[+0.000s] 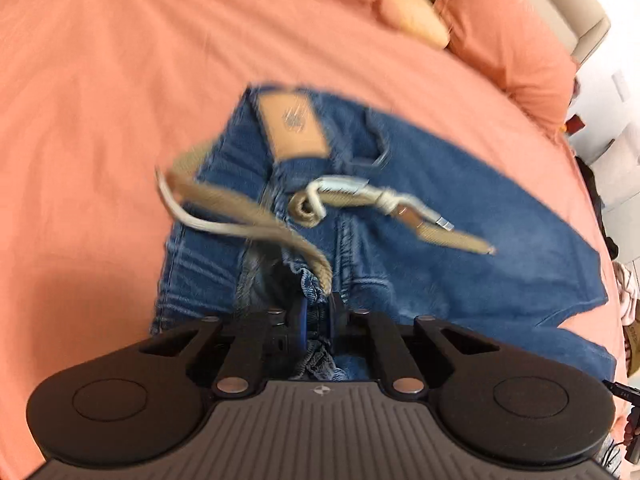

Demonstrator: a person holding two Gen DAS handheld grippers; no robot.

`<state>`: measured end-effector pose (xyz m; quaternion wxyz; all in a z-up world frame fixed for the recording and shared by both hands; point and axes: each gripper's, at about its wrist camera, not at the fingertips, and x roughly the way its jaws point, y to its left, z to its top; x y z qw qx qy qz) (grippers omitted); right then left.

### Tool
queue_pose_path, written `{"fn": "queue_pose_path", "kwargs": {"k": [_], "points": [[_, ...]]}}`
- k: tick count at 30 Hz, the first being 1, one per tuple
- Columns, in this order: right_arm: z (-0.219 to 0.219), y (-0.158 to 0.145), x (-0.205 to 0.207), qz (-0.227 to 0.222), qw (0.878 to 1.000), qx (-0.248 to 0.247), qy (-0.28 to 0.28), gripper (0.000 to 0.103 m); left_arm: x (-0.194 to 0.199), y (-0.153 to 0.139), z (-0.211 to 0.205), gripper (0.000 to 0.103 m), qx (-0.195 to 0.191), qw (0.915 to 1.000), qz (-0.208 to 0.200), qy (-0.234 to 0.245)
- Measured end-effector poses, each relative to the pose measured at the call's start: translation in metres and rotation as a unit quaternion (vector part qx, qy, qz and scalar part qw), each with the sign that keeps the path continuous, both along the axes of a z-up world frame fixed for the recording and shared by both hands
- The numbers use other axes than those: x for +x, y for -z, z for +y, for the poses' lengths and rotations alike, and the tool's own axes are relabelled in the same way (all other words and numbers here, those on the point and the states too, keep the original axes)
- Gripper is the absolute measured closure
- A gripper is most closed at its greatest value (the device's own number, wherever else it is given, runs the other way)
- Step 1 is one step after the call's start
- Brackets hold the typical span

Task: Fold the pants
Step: 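Grasp the jeans waistband with the left gripper while the right tool moves toward the leg hems, then grasp a leg hem with the right gripper while the left gripper holds the waistband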

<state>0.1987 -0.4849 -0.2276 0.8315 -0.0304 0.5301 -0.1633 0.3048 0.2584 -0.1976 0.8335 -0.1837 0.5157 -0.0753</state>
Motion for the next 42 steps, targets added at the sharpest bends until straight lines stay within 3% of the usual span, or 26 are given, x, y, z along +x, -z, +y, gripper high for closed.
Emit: {"fn": "queue_pose_path", "kwargs": {"k": [5, 8, 11, 20, 22, 24, 27, 31, 33, 37, 42], "points": [[0.004, 0.006, 0.004, 0.004, 1.0, -0.017, -0.002, 0.039, -0.021, -0.041, -0.025, 0.095, 0.085, 0.9957, -0.037, -0.003], [0.005, 0.004, 0.003, 0.0, 1.0, -0.02, 0.001, 0.039, -0.029, -0.053, -0.025, 0.095, 0.137, 0.9902, -0.016, -0.021], [0.007, -0.002, -0.004, -0.009, 1.0, -0.028, 0.0, 0.039, -0.031, -0.04, -0.026, 0.097, 0.188, 0.9821, 0.015, -0.002], [-0.006, -0.009, -0.029, -0.011, 1.0, -0.023, 0.004, 0.038, -0.005, 0.023, -0.042, 0.094, 0.243, 0.9658, 0.084, 0.034], [-0.011, -0.012, -0.035, -0.012, 1.0, -0.019, 0.005, 0.036, -0.002, 0.022, -0.046, 0.09, 0.254, 0.9625, 0.087, 0.034], [-0.016, -0.016, -0.04, -0.013, 1.0, -0.014, 0.003, 0.035, -0.004, 0.015, -0.054, 0.074, 0.29, 0.9528, 0.074, 0.048], [-0.026, -0.024, -0.047, -0.014, 1.0, -0.011, -0.011, 0.033, -0.017, -0.003, -0.059, 0.062, 0.326, 0.9408, 0.057, 0.073], [-0.038, -0.033, -0.055, -0.009, 0.998, 0.002, -0.06, 0.033, -0.047, -0.034, -0.062, 0.05, 0.329, 0.9384, 0.019, 0.106], [-0.038, -0.034, -0.058, 0.012, 0.993, -0.007, -0.115, 0.033, -0.062, -0.045, -0.072, 0.049, 0.344, 0.9273, 0.009, 0.147], [-0.037, -0.026, -0.068, 0.058, 0.97, -0.059, -0.23, 0.036, -0.083, -0.048, -0.104, 0.049, 0.387, 0.8869, 0.002, 0.252], [-0.048, -0.024, -0.082, 0.103, 0.944, -0.073, -0.304, 0.036, -0.112, -0.045, -0.132, 0.044, 0.409, 0.8409, 0.015, 0.354]]}}
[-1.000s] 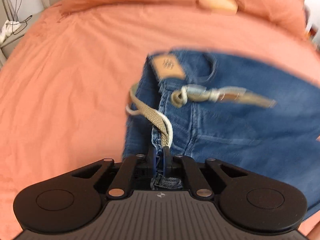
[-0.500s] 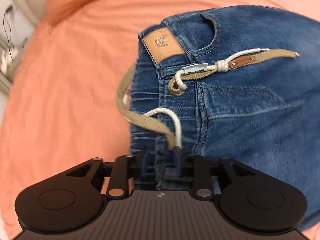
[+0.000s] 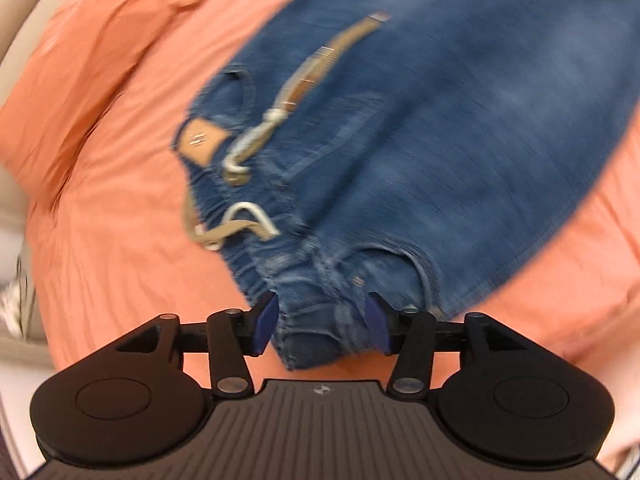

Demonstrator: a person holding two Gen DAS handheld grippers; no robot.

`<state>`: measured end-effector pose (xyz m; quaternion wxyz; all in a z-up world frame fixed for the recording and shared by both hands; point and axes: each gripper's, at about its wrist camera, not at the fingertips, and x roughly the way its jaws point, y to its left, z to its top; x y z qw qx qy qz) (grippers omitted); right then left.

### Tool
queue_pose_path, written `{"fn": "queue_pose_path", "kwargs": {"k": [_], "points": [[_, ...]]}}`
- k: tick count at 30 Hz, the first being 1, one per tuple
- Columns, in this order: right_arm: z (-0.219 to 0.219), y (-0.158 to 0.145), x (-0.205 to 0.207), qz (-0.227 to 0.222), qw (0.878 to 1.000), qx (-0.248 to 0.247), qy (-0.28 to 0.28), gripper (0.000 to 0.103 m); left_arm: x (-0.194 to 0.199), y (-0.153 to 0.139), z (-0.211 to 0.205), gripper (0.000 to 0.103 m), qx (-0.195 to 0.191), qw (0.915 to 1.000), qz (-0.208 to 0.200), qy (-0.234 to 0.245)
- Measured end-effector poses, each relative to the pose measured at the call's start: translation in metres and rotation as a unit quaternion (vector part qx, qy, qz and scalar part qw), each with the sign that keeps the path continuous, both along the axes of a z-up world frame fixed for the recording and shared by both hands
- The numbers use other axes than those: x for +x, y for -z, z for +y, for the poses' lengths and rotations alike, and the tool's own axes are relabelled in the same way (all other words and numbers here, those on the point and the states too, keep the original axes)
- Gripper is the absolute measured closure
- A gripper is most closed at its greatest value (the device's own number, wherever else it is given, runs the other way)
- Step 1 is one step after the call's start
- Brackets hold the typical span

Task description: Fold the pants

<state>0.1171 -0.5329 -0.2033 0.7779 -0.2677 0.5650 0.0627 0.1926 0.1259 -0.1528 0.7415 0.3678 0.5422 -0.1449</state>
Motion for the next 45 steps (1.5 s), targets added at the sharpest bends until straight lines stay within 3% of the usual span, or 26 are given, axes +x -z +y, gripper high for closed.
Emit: {"fn": "queue_pose_path", "kwargs": {"k": [3, 9, 13, 17, 18, 20, 21, 22, 24, 26, 30, 35, 41, 45], "points": [[-0.005, 0.005, -0.011, 0.012, 0.999, -0.039, -0.031, 0.036, -0.007, 0.012, -0.01, 0.043, 0.018, 0.9989, 0.03, 0.032], [-0.008, 0.03, -0.02, -0.004, 0.997, -0.076, -0.022, 0.039, -0.014, 0.047, -0.022, 0.042, 0.059, 0.9942, 0.064, 0.063], [-0.004, 0.043, -0.02, -0.012, 0.996, -0.087, -0.023, 0.039, -0.02, 0.072, -0.03, 0.025, 0.078, 0.9895, 0.092, 0.08], [0.0, 0.055, -0.017, -0.021, 0.994, -0.102, -0.019, 0.04, -0.023, 0.096, -0.037, 0.022, 0.106, 0.9867, 0.089, 0.086], [0.002, 0.058, -0.017, -0.027, 0.994, -0.109, -0.014, 0.043, -0.022, 0.099, -0.038, 0.021, 0.109, 0.9874, 0.086, 0.077], [0.003, 0.064, -0.015, -0.033, 0.991, -0.127, 0.001, 0.068, -0.022, 0.1, -0.04, 0.026, 0.116, 0.988, 0.08, 0.064], [0.003, 0.066, -0.012, -0.032, 0.991, -0.13, 0.004, 0.075, -0.023, 0.097, -0.04, 0.041, 0.116, 0.9886, 0.074, 0.061], [0.004, 0.067, -0.012, -0.033, 0.99, -0.135, 0.003, 0.083, -0.026, 0.093, -0.04, 0.047, 0.117, 0.9894, 0.061, 0.061], [0.005, 0.066, -0.017, -0.045, 0.988, -0.145, -0.008, 0.087, -0.031, 0.081, -0.037, 0.076, 0.116, 0.9915, 0.014, 0.056], [0.005, 0.058, -0.022, -0.067, 0.987, -0.149, -0.007, 0.095, -0.031, 0.063, -0.026, 0.084, 0.081, 0.9962, -0.019, 0.026], [0.003, 0.029, -0.026, -0.117, 0.983, -0.143, 0.01, 0.097, -0.03, 0.011, -0.007, 0.09, -0.002, 0.9955, -0.089, -0.033], [0.009, -0.021, -0.011, -0.188, 0.97, -0.152, 0.025, 0.098, -0.022, -0.062, 0.01, 0.09, -0.068, 0.9794, -0.17, -0.085], [0.005, -0.074, 0.048, -0.24, 0.956, -0.153, 0.074, 0.099, 0.015, -0.122, 0.018, 0.09, -0.128, 0.9622, -0.192, -0.145], [0.009, -0.08, 0.107, -0.236, 0.953, -0.171, 0.085, 0.099, 0.067, -0.123, 0.02, 0.09, -0.14, 0.9558, -0.174, -0.192]]}}
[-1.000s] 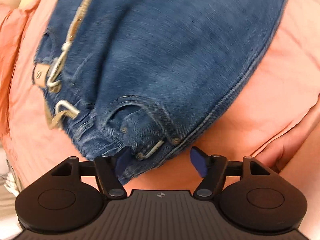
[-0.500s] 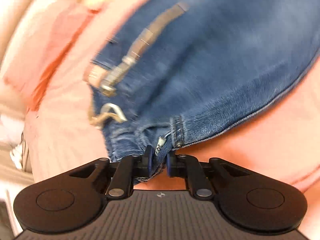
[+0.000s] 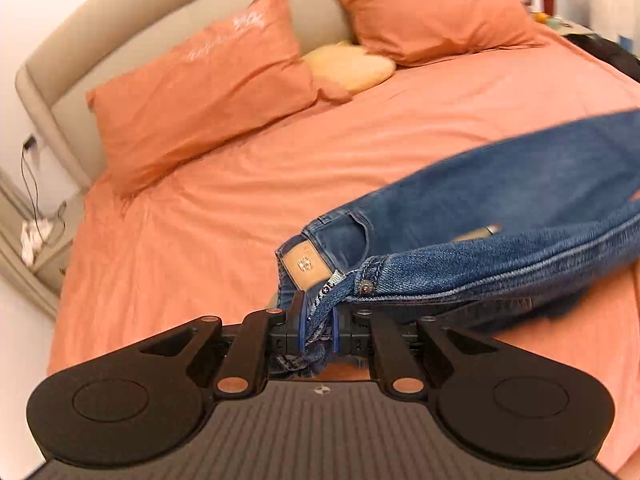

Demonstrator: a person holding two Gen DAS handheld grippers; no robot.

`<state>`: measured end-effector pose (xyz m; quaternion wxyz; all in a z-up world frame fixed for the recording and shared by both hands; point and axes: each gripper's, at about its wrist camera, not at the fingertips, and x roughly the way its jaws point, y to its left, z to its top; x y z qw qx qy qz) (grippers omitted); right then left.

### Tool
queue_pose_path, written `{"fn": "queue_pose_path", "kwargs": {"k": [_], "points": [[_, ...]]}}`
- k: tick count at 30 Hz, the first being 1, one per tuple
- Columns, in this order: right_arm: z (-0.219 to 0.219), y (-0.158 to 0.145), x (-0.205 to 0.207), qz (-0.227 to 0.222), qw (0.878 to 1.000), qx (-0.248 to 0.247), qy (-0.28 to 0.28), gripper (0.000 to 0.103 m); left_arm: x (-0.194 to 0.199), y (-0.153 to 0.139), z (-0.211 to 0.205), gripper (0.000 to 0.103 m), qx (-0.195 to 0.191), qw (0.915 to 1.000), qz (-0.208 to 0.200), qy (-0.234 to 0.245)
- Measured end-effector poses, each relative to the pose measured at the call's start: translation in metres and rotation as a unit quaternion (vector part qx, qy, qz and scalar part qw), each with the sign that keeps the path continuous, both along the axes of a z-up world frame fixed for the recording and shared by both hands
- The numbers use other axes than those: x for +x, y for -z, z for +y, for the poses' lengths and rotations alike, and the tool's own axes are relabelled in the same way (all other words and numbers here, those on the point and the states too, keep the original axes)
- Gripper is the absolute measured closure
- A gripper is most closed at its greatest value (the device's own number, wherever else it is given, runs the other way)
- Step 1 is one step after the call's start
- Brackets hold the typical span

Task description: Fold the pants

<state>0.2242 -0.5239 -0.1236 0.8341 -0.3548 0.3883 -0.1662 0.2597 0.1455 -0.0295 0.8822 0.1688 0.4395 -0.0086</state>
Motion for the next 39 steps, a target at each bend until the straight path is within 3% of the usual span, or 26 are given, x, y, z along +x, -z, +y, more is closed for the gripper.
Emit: {"fn": "queue_pose_path", "kwargs": {"k": [6, 17, 24, 27, 30, 33, 39], "points": [[0.013, 0.017, 0.1, 0.03, 0.999, -0.021, 0.006, 0.099, 0.069, 0.024, 0.01, 0.09, -0.007, 0.9983, 0.04, -0.041], [0.032, 0.105, 0.249, 0.114, 0.992, -0.05, -0.005, 0.099, 0.167, 0.109, 0.03, 0.089, -0.042, 0.9885, 0.115, -0.089], [0.031, 0.148, 0.289, 0.143, 0.989, -0.034, 0.004, 0.099, 0.183, 0.135, 0.042, 0.088, -0.078, 0.9845, 0.114, -0.108], [0.027, 0.151, 0.294, 0.147, 0.989, -0.03, -0.004, 0.099, 0.163, 0.114, 0.035, 0.089, -0.084, 0.9884, 0.072, -0.104], [0.018, 0.135, 0.29, 0.137, 0.99, -0.014, -0.006, 0.099, 0.146, 0.081, 0.027, 0.089, -0.077, 0.9936, 0.03, -0.077], [0.015, 0.132, 0.303, 0.134, 0.991, -0.011, -0.002, 0.099, 0.165, 0.076, 0.029, 0.089, -0.087, 0.9917, 0.041, -0.086], [0.032, 0.158, 0.329, 0.147, 0.988, -0.018, 0.033, 0.099, 0.197, 0.118, 0.029, 0.088, -0.078, 0.9867, 0.08, -0.118]]}}
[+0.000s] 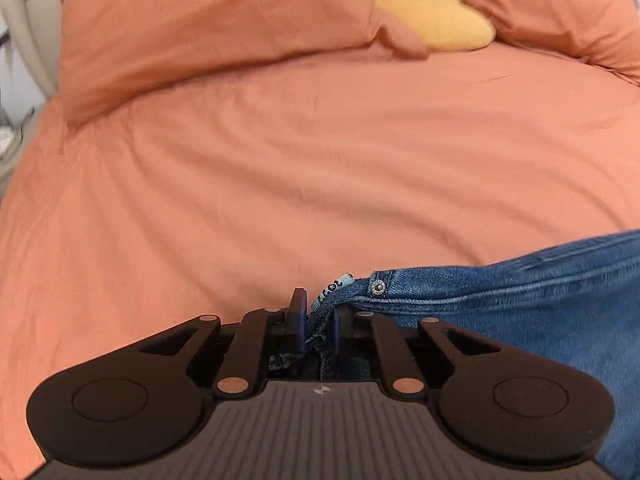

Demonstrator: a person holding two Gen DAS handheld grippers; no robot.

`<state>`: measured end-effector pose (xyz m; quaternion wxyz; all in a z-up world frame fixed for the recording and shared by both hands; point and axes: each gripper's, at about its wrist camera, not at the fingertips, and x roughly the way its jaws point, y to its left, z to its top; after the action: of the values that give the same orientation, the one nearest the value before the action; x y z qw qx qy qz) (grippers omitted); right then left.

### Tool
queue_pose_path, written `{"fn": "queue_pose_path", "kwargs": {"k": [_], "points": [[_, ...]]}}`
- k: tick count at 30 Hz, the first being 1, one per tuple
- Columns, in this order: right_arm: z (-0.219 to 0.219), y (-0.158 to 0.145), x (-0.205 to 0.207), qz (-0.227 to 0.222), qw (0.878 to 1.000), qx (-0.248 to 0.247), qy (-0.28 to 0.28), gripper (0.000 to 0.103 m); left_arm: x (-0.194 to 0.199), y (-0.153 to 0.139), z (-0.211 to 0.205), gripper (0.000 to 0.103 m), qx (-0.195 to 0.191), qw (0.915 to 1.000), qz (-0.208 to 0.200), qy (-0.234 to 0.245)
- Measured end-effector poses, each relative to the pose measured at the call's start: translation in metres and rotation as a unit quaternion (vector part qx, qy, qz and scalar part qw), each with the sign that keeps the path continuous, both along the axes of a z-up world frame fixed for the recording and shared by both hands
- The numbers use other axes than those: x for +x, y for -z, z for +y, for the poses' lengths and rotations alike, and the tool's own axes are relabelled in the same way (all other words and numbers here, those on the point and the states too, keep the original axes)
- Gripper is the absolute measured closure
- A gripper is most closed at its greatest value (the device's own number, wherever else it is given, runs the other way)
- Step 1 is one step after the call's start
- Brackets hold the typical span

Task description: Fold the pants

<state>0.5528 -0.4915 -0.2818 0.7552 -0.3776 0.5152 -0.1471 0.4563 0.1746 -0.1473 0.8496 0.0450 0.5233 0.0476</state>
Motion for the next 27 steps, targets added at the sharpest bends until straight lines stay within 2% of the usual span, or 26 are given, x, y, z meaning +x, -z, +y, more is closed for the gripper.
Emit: {"fn": "queue_pose_path", "kwargs": {"k": [1, 3, 5, 11, 15, 19, 21, 23, 25, 26, 27], "points": [[0.002, 0.004, 0.001, 0.005, 1.0, -0.005, 0.001, 0.098, 0.0, 0.004, 0.0, 0.087, -0.001, 1.0, 0.001, -0.001], [0.005, 0.008, 0.001, 0.004, 1.0, -0.013, 0.008, 0.082, 0.0, 0.009, 0.0, 0.082, 0.005, 1.0, 0.005, -0.001], [0.004, 0.004, 0.0, -0.004, 1.0, -0.013, 0.014, 0.044, -0.003, 0.006, 0.003, 0.082, -0.004, 1.0, 0.005, -0.004], [-0.01, -0.035, -0.024, -0.047, 0.997, 0.051, 0.033, 0.033, -0.006, -0.016, 0.002, 0.075, -0.023, 0.9994, -0.008, 0.024], [-0.034, -0.068, -0.054, -0.083, 0.984, 0.132, 0.084, 0.032, -0.006, -0.029, 0.01, 0.074, -0.065, 0.9978, -0.007, 0.007], [-0.073, -0.09, -0.09, -0.113, 0.956, 0.218, 0.162, 0.035, -0.004, -0.033, 0.027, 0.074, -0.129, 0.9907, 0.013, -0.041], [-0.094, -0.096, -0.11, -0.128, 0.933, 0.268, 0.205, 0.041, -0.003, -0.032, 0.027, 0.074, -0.121, 0.9909, 0.027, -0.053], [-0.112, -0.098, -0.13, -0.146, 0.905, 0.315, 0.246, 0.05, -0.005, -0.033, 0.016, 0.072, -0.081, 0.995, 0.041, -0.042], [-0.126, -0.095, -0.147, -0.16, 0.879, 0.352, 0.278, 0.054, -0.011, -0.04, 0.001, 0.049, -0.022, 0.9992, 0.031, -0.011], [-0.132, -0.091, -0.155, -0.167, 0.866, 0.367, 0.294, 0.055, -0.012, -0.046, -0.006, 0.026, 0.01, 0.9997, 0.022, 0.007], [-0.136, -0.088, -0.159, -0.173, 0.855, 0.379, 0.307, 0.056, -0.012, -0.054, -0.012, 0.02, 0.037, 0.9989, 0.01, 0.028]]}}
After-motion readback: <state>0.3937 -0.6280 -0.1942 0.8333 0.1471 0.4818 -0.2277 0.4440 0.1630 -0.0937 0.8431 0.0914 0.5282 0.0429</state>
